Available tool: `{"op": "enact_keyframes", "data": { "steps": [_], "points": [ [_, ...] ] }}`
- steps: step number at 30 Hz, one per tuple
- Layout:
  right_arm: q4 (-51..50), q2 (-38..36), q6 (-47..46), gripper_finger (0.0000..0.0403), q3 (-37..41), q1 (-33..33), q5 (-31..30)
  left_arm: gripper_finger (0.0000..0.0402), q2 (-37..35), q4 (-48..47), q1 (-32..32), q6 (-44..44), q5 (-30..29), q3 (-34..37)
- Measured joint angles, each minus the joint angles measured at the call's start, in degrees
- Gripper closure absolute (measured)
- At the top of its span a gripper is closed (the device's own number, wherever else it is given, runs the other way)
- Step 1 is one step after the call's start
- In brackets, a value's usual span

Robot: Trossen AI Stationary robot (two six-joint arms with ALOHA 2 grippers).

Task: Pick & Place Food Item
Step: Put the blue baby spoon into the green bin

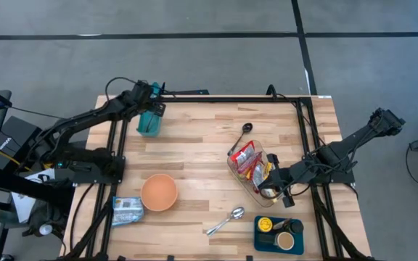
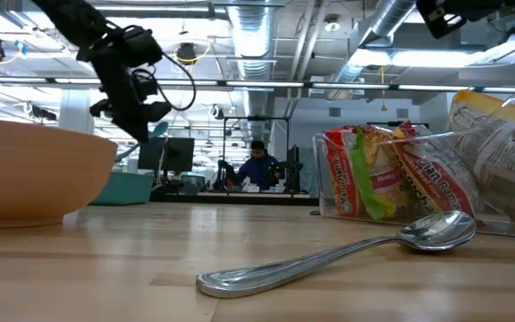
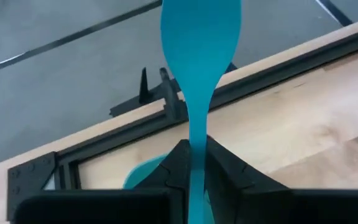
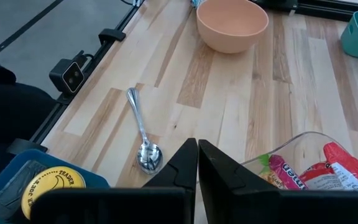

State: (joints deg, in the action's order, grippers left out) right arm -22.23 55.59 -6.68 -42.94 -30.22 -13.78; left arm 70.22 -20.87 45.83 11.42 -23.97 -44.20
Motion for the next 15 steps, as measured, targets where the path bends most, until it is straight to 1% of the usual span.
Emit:
{"op": "enact_keyframes", "data": {
  "steps": [5,9,15],
  "points": [
    [0.1,0.0,0.7,0.0395,0.0,0.0,0.0,0.0377,-1.2,6.9,1.7,0.0,2.4,5.3],
    [0.1,0.0,0.7,0.0395,0.0,0.0,0.0,0.0375,-1.2,10.9,2.5,0.0,2.7,8.8],
    [0.1,0.0,1.1,0.0395,0.0,0.0,0.0,0.0375,-1.2,12.4,2.5,0.0,4.2,12.0]
  ]
}}
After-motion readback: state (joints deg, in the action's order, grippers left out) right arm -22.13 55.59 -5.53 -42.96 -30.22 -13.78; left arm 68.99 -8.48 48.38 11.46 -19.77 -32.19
